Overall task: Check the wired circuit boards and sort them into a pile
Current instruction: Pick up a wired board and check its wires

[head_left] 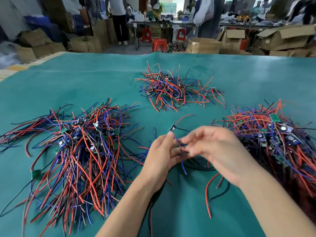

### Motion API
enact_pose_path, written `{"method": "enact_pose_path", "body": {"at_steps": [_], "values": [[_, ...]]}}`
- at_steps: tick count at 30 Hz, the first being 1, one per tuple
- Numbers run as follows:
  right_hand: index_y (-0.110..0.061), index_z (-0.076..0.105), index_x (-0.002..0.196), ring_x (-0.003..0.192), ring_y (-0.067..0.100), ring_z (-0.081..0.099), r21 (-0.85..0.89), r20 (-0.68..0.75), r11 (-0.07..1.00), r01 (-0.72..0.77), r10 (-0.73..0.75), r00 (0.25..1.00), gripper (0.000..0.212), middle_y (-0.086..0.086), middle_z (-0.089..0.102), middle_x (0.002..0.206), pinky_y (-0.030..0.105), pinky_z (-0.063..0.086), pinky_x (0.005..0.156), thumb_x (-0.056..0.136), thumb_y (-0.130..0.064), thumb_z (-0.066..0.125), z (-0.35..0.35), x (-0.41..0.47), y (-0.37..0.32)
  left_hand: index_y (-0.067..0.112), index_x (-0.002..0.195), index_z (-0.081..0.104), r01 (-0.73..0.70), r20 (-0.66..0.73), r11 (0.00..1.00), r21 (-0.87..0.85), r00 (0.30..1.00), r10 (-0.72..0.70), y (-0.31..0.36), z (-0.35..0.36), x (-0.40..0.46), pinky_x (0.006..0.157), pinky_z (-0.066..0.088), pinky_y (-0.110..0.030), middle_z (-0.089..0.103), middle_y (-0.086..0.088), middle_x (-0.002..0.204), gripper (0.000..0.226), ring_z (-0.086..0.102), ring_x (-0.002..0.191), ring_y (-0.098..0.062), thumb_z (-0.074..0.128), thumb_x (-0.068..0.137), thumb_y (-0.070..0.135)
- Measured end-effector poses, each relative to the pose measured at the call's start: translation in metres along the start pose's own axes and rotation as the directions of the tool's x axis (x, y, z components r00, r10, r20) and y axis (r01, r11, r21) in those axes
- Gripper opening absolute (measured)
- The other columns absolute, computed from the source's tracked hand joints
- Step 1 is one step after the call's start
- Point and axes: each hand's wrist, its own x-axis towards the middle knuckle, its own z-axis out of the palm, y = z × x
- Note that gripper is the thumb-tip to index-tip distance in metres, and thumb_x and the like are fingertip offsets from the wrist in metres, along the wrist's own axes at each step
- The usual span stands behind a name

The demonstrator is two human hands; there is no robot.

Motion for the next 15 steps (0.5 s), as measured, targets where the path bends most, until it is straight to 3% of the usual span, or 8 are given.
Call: {"method": "enact_pose_path", "body": {"at_steps": [2,4,8,10,12,14,15], "values": [[0.0,0.075,0.079,0.073,0.023,0.068,-0.027,0.114,0.999,-0.031,0.034,0.993,0.026,0.025,0.071,0.084,0.027,0.056,0.07,0.06,0.016,0.067,0.003,-0.01,0.006,-0.002,0.11,0.053,-0.011,0.003,0.998,0.057,1.0,0.011,-0.001,-0.001,-0.001,0.056,0.055,-0.028,0.072,-0.007,0.078,0.033,0.067,0.062,-0.018,0.041,0.107,0.028],[-0.005,0.076,0.076,0.065,0.023,0.063,-0.075,0.139,0.996,-0.038,0.049,0.989,0.021,0.019,0.07,0.077,0.024,0.052,0.059,0.059,0.007,0.069,0.004,-0.011,0.009,-0.007,0.108,0.056,-0.032,0.018,0.991,0.127,0.999,0.03,-0.002,-0.003,-0.001,0.057,0.053,-0.03,0.07,-0.01,0.076,0.035,0.064,0.061,-0.022,0.042,0.107,0.025],[-0.013,0.075,0.073,0.055,0.012,0.058,-0.28,-0.105,0.96,0.028,-0.059,0.993,0.004,0.006,0.068,0.065,0.02,0.04,0.045,0.075,-0.016,0.077,-0.001,-0.004,0.018,0.001,0.098,0.062,-0.067,0.057,0.989,0.132,0.997,0.059,-0.003,-0.005,0.0,0.062,0.053,-0.024,0.063,-0.006,0.073,0.028,0.063,0.066,-0.016,0.045,0.105,0.022],[-0.018,0.073,0.074,0.053,0.006,0.05,-0.43,-0.223,0.902,0.042,-0.151,0.963,0.016,-0.005,0.063,0.059,0.02,0.038,0.05,0.085,-0.03,0.073,-0.003,0.0,0.025,0.006,0.094,0.067,-0.09,0.071,0.982,0.167,0.994,0.079,-0.003,-0.006,-0.001,0.06,0.05,-0.021,0.057,-0.004,0.07,0.027,0.059,0.063,-0.013,0.047,0.104,0.02],[-0.013,0.067,0.073,0.054,0.006,0.043,-0.497,-0.236,0.866,0.051,-0.192,0.952,0.039,-0.01,0.051,0.054,0.024,0.035,0.055,0.083,-0.051,0.065,0.0,0.0,0.029,0.014,0.081,0.069,-0.109,0.119,0.974,0.201,0.989,0.086,-0.002,-0.006,-0.003,0.056,0.047,-0.02,0.053,-0.003,0.065,0.028,0.052,0.058,-0.014,0.051,0.102,0.019],[-0.007,0.067,0.076,0.056,0.01,0.042,-0.381,-0.227,0.922,0.073,-0.169,0.959,0.053,-0.006,0.046,0.058,0.03,0.034,0.054,0.081,-0.06,0.063,0.004,0.001,0.03,0.021,0.066,0.065,-0.152,0.173,0.946,0.286,0.979,0.104,-0.002,-0.006,-0.005,0.054,0.043,-0.021,0.052,-0.003,0.06,0.036,0.048,0.055,-0.015,0.055,0.1,0.017],[-0.009,0.071,0.078,0.055,0.01,0.045,-0.316,-0.233,0.944,0.089,-0.169,0.958,0.05,-0.006,0.051,0.059,0.028,0.036,0.051,0.082,-0.058,0.066,0.005,0.001,0.029,0.021,0.064,0.065,-0.179,0.191,0.923,0.341,0.974,0.119,-0.003,-0.005,-0.006,0.054,0.042,-0.021,0.052,-0.003,0.059,0.038,0.047,0.053,-0.015,0.056,0.1,0.015]]}}
